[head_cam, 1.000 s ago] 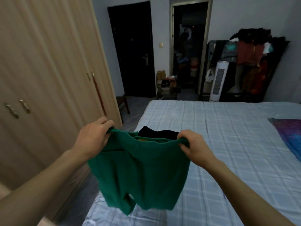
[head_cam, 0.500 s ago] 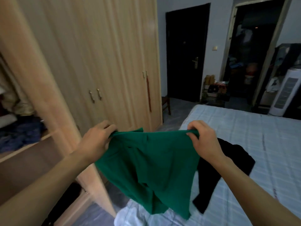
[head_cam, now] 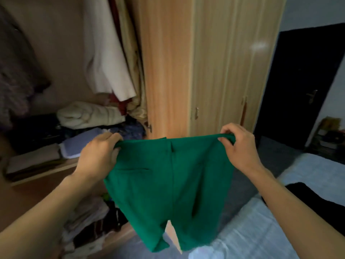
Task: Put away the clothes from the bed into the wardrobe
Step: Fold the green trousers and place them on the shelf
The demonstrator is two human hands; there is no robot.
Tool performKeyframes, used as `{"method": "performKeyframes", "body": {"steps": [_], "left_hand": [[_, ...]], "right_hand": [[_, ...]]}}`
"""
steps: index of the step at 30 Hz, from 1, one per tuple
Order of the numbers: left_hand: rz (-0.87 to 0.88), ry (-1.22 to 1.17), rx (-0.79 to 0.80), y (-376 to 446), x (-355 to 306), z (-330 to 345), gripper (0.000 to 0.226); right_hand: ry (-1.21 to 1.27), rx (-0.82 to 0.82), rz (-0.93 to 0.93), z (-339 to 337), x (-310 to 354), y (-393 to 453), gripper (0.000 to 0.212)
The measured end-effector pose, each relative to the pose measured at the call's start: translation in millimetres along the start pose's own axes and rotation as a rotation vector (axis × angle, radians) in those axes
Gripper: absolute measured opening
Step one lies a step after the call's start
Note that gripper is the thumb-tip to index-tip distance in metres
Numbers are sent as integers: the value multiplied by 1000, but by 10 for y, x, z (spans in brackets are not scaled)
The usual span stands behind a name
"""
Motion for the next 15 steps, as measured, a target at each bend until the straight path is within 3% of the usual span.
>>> {"method": "performKeyframes", "body": {"steps": [7,10,15], "left_hand": [[-103,-121,44,-427,819,-545,21],[-227,-230,76,-526,996,-658,20],[-513,-668,230,-519,1037,-640,10]], "right_hand": [[192,130,195,913,385,-34,15],[303,231,284,1138,402,-35,17],[543,487,463,1266,297,-69,20]]}}
Point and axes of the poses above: each hand's wrist, its own y-axis towards the middle knuckle, its own z-axis out of the palm, x = y × z, the point moved 4 cm from there along y, towards the middle knuckle, and after that the axes turned 13 degrees about -x, right-handed, at the moved point
